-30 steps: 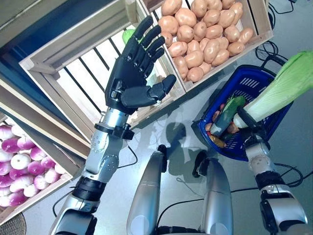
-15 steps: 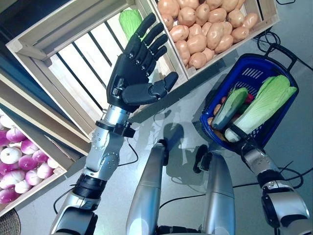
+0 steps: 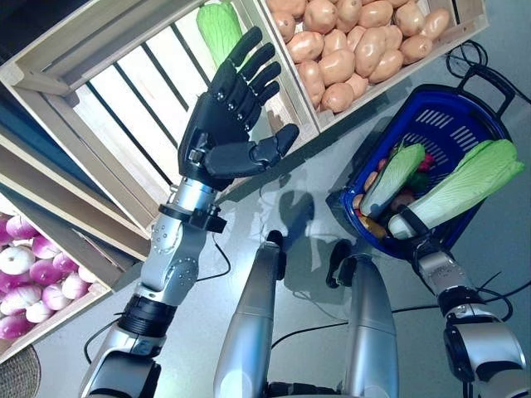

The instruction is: Put vegetables into the basket

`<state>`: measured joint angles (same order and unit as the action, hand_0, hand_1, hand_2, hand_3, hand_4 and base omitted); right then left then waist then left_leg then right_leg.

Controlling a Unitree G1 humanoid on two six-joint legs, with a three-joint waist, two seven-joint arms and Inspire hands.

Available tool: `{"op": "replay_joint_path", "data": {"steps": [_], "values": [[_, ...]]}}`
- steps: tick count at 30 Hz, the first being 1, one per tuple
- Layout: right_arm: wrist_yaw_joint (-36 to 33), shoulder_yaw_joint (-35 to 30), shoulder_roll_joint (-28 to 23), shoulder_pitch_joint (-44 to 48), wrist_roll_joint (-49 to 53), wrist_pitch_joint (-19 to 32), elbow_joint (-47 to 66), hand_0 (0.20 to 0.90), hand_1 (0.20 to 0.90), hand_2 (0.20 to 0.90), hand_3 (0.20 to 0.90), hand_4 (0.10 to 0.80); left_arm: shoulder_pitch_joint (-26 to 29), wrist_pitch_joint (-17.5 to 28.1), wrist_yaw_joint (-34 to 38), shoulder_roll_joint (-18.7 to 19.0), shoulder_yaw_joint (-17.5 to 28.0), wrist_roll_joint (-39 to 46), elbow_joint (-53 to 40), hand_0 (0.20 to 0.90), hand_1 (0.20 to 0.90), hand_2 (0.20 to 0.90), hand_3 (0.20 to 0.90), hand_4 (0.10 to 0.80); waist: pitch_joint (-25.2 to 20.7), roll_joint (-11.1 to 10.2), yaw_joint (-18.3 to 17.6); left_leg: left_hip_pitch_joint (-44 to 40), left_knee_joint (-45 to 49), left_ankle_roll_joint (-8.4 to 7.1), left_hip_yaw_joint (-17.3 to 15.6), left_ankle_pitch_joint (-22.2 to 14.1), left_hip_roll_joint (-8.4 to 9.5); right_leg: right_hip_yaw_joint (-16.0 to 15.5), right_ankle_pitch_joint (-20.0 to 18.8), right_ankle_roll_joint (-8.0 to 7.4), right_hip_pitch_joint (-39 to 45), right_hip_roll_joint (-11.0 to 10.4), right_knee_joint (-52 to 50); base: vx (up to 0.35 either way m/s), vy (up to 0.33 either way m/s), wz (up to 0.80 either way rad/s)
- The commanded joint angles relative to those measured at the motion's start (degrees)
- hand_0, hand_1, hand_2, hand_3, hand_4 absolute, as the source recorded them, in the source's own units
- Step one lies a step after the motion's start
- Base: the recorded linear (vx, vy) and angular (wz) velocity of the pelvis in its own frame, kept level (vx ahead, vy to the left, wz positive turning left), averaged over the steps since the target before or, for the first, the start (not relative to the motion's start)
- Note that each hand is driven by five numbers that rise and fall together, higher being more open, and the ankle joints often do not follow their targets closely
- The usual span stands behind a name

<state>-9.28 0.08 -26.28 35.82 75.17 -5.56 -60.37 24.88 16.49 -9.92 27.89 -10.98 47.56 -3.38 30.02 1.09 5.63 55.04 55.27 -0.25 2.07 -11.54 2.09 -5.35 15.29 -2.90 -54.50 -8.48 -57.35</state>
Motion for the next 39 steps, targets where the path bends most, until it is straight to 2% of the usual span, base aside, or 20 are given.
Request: {"op": "replay_joint_path", "data": {"steps": [1, 2, 3, 9, 14, 15, 16, 20, 22, 24, 26, 27, 29, 31, 34, 39], "values": [[-0.19, -2.32, -4.01, 3.27, 1.07, 4.80, 0.14, 0.900, 0.900, 0.900, 0.900, 0.800, 3.41, 5.01, -2.16, -0.92, 1.56, 0.45, -8.39, 0.900, 0.900, 0.900, 0.900, 0.800, -0.22, 2.19, 0.16, -4.70, -3.99, 2.03, -4.39, -1.89, 1.92, -3.11, -4.84, 0.97, 4.06, 1.01, 2.81, 0.037, 0.007, -0.04], [-0.37, -2.30, -4.47, 3.34, 0.79, 4.32, -0.05, 0.900, 0.900, 0.900, 0.900, 0.800, 3.38, 4.81, -1.98, -0.86, 1.58, 0.37, -8.51, 0.900, 0.900, 0.900, 0.900, 0.800, -0.22, 2.20, 0.15, -5.41, -3.86, 1.87, -4.16, -2.90, 2.09, -2.81, -3.92, 0.70, 4.63, 1.11, 2.56, 0.059, 0.007, -0.04], [-0.86, -2.38, -4.95, 3.63, 0.46, 3.97, -0.42, 0.900, 0.900, 0.900, 0.900, 0.800, 3.53, 4.60, -1.46, -0.70, 1.66, 0.17, -8.71, 0.900, 0.900, 0.900, 0.900, 0.800, -0.22, 2.24, 0.12, -5.02, -4.42, 2.05, -4.48, -1.86, 1.93, -3.16, -4.83, 1.12, 4.16, 1.01, 3.10, 0.040, 0.001, -0.02], [-3.44, -2.50, -5.04, 3.26, 0.25, 3.36, -0.95, 0.900, 0.900, 0.900, 0.900, 0.800, 3.57, 5.77, -1.73, 0.52, 2.38, 1.05, -9.18, 0.900, 0.900, 0.900, 0.900, 0.800, -0.22, 1.80, 0.32, -6.54, -5.89, 2.18, -4.26, -2.02, 2.01, -3.14, -4.94, 1.16, 5.47, 1.65, 4.45, 0.021, -0.020, 0.00], [-5.05, -1.85, -2.74, 1.20, -0.62, 3.65, 2.40, 0.900, 0.900, 0.900, 0.900, 0.800, 3.48, 7.50, 1.65, 1.81, 3.01, -8.40, -10.52, 0.900, 0.900, 0.900, 0.900, 0.800, -0.22, 0.93, 0.54, -9.33, -8.77, 1.98, -3.85, -1.31, 2.24, -3.57, -5.48, 1.15, 8.30, 2.50, 7.04, 0.015, -0.017, 0.05], [-5.23, -1.09, -1.66, -0.46, 0.61, 4.38, 4.77, 0.900, 0.900, 0.900, 0.900, 0.800, 3.78, 8.05, 3.89, 3.40, 3.44, -14.94, -10.70, 0.900, 0.900, 0.900, 0.900, 0.800, -0.22, 0.51, 0.47, -10.14, -9.88, 1.80, -3.67, -0.83, 2.20, -3.70, -5.91, 1.11, 9.33, 2.75, 8.30, 0.009, -0.035, 0.05], [-4.73, -1.04, -1.28, -0.93, 2.10, 4.33, 5.40, 0.900, 0.900, 0.900, 0.900, 0.800, 3.97, 7.79, 4.43, 4.00, 3.44, -17.98, -10.77, 0.900, 0.900, 0.900, 0.900, 0.800, -0.22, 0.39, 0.44, -10.45, -10.35, 1.79, -3.67, -0.64, 2.13, -3.76, -6.07, 1.09, 9.61, 2.81, 8.70, 0.002, -0.034, 0.06], [-2.28, -0.54, 0.84, -4.73, 5.79, 4.64, 10.20, 0.900, 0.900, 0.900, 0.900, 0.800, 4.98, 5.62, 4.72, 9.01, 4.79, -24.87, -10.49, 0.900, 0.900, 0.900, 0.900, 0.800, -0.22, 0.28, -0.01, -12.20, -13.22, 1.50, -4.21, 0.51, 1.30, -4.16, -6.45, 0.91, 11.11, 2.85, 10.52, -0.008, -0.004, 0.00], [-3.09, 1.10, 1.77, -8.04, 5.82, 5.19, 15.94, 0.900, 0.900, 0.900, 0.900, 0.800, 4.94, 2.14, 6.41, 12.37, 5.18, -29.53, -10.54, 0.900, 0.900, 0.900, 0.900, 0.800, -0.22, 0.18, -0.47, -13.12, -14.98, 1.27, -4.64, 1.55, 1.06, -4.25, -6.83, 0.96, 12.29, 2.84, 12.16, -0.021, 0.010, -0.01], [-2.53, 1.73, 1.51, -10.56, 4.25, 5.10, 19.02, 0.900, 0.900, 0.900, 0.900, 0.800, 4.19, -0.94, 6.37, 15.67, 5.74, -38.45, -9.02, 0.900, 0.900, 0.900, 0.900, 0.800, -0.22, 0.20, -0.87, -13.57, -15.62, 0.95, -4.80, 2.06, 1.01, -4.28, -6.96, 0.94, 12.94, 2.83, 12.90, -0.037, 0.036, -0.02], [-1.99, 2.10, 1.04, -11.82, 3.23, 4.54, 20.50, 0.900, 0.900, 0.900, 0.900, 0.800, 3.87, -2.69, 7.61, 17.82, 5.73, -43.71, -8.19, 0.900, 0.900, 0.900, 0.900, 0.800, -0.22, 0.28, -1.12, -13.62, -15.86, 0.86, -4.88, 2.26, 0.96, -4.18, -6.94, 0.96, 13.13, 2.87, 13.25, -0.036, 0.030, 0.00], [-1.89, 2.64, 0.18, -13.52, 3.20, 4.21, 22.19, 0.900, 0.900, 0.900, 0.900, 0.800, 3.41, -4.21, 7.61, 21.64, 5.83, -47.56, -7.13, 0.900, 0.900, 0.900, 0.900, 0.800, -0.22, 0.55, -1.42, -13.49, -15.85, 0.86, -5.16, 2.32, 0.69, -4.14, -6.86, 0.97, 13.20, 2.70, 13.55, -0.047, 0.034, 0.00], [-1.45, 2.90, -0.42, -14.69, 3.74, 3.85, 23.17, 0.900, 0.900, 0.900, 0.900, 0.800, 3.25, -5.36, 8.69, 23.45, 5.90, -50.11, -6.88, 0.900, 0.900, 0.900, 0.900, 0.800, -0.22, 0.65, -1.64, -13.58, -16.25, 0.82, -5.24, 2.51, 0.67, -4.22, -6.87, 1.06, 13.49, 2.62, 14.18, -0.018, 0.012, 0.00], [0.27, 3.38, -1.26, -17.64, 3.80, 4.04, 23.86, 0.900, 0.900, 0.900, 0.900, 0.800, 2.31, -7.27, 10.01, 27.62, 6.23, -55.01, -6.33, 0.900, 0.900, 0.900, 0.900, 0.800, -0.22, 1.09, -1.90, -13.93, -16.97, 0.61, -5.52, 2.91, 0.51, -4.62, -6.98, 1.00, 14.21, 2.27, 15.30, 0.000, 0.000, 0.00], [1.26, 3.60, -1.49, -19.77, 4.72, 3.59, 24.64, 0.900, 0.900, 0.900, 0.900, 0.800, 1.66, -9.97, 9.78, 29.40, 7.13, -55.97, -6.65, 0.900, 0.900, 0.900, 0.900, 0.800, -0.22, 1.26, -2.02, -14.31, -17.70, 0.47, -5.75, 3.26, 0.35, -5.07, -7.10, 1.01, 14.98, 1.92, 16.55, -0.008, 0.003, 0.09], [0.70, 4.91, -1.42, -21.34, 5.18, 3.12, 24.85, 0.900, 0.900, 0.900, 0.900, 0.800, 1.47, -12.21, 8.13, 32.41, 6.84, -66.56, -5.14, 0.900, 0.900, 0.900, 0.900, 0.800, -0.22, 1.56, -2.17, -14.89, -18.87, 0.29, -6.13, 3.86, 0.15, -5.63, -7.25, 1.05, 15.82, 1.33, 17.87, -0.001, 0.000, 0.01]]}}
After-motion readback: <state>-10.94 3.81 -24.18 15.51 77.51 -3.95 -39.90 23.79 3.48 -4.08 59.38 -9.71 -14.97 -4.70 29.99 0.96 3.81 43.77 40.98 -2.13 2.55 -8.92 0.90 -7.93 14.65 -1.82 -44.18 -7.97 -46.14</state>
